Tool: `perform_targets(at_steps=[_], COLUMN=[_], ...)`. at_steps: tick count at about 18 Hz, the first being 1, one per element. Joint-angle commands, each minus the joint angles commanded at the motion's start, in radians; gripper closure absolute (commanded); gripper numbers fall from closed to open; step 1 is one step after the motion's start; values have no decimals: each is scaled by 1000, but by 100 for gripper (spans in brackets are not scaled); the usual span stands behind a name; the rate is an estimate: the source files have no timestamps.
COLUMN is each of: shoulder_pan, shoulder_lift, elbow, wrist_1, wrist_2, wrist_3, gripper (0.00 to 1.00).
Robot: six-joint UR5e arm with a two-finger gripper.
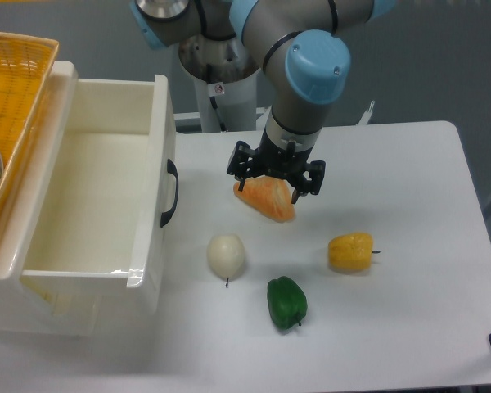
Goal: Pick up the green chilies
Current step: 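Lower the orange sweet potato onto the table and open the gripper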
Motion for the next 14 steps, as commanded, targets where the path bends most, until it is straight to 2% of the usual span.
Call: perform_targets(at_steps=[8,12,14], shoulder_pan=[9,11,17], shoulder_lift=[-9,-21,-32], elbow=[-11,-31,-32], wrist_1=[2,8,6], wrist_2=[-3,-3,-3], wrist_3=[-11,-110,-113], gripper=[0,0,0])
